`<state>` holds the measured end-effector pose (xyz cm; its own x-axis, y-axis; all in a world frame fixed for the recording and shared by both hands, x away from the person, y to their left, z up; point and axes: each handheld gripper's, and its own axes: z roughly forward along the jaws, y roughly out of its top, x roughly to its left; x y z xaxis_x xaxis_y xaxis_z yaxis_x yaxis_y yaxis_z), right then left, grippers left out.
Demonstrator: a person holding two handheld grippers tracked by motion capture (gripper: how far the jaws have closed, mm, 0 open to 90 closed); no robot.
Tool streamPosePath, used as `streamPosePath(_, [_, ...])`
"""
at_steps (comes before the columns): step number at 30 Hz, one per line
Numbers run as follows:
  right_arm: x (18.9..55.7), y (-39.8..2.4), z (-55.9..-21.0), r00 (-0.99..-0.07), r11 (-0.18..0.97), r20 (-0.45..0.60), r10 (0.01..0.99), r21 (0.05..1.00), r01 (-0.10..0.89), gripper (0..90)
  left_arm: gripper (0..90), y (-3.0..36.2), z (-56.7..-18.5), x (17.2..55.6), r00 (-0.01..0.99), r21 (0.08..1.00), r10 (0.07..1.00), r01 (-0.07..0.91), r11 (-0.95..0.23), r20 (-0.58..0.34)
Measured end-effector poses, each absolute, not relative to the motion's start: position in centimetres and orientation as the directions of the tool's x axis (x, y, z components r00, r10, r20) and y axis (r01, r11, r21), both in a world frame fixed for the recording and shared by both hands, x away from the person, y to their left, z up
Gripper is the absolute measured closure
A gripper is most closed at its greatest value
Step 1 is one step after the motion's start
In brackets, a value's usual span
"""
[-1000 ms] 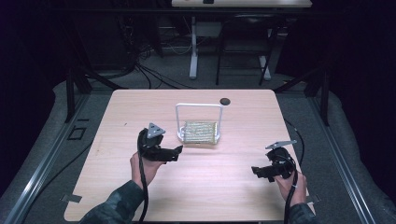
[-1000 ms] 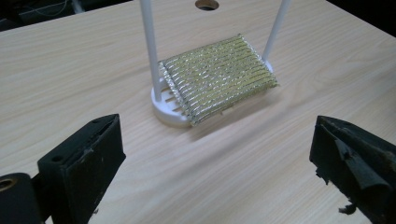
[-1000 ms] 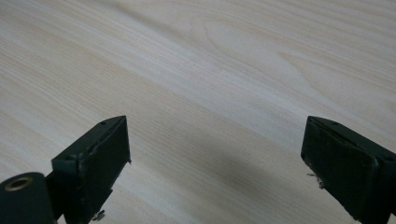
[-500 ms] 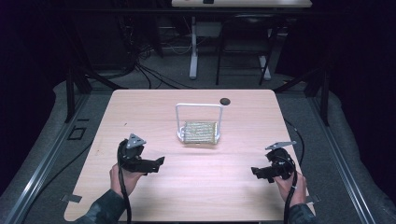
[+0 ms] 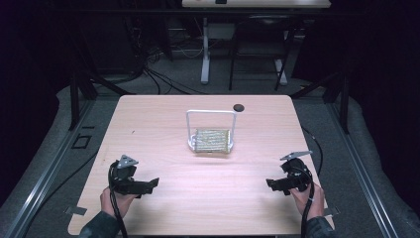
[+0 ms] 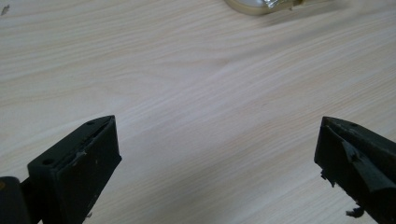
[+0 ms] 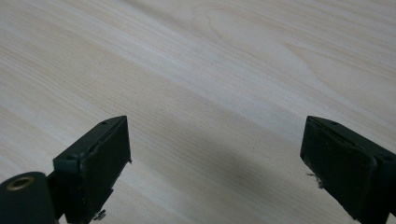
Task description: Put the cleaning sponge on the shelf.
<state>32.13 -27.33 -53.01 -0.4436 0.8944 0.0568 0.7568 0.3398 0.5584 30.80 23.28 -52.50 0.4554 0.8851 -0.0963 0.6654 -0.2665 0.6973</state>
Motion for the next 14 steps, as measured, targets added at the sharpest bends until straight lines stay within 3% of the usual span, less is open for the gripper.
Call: streamPosePath(14, [32.39,-27.38,-53.32,-0.456,0.357,0.052,0.888,0.547,0.757,7.9,0.2,23.18,-52.74,31.40,0.459,0.692,0.882,0.671,-0.267,-0.105])
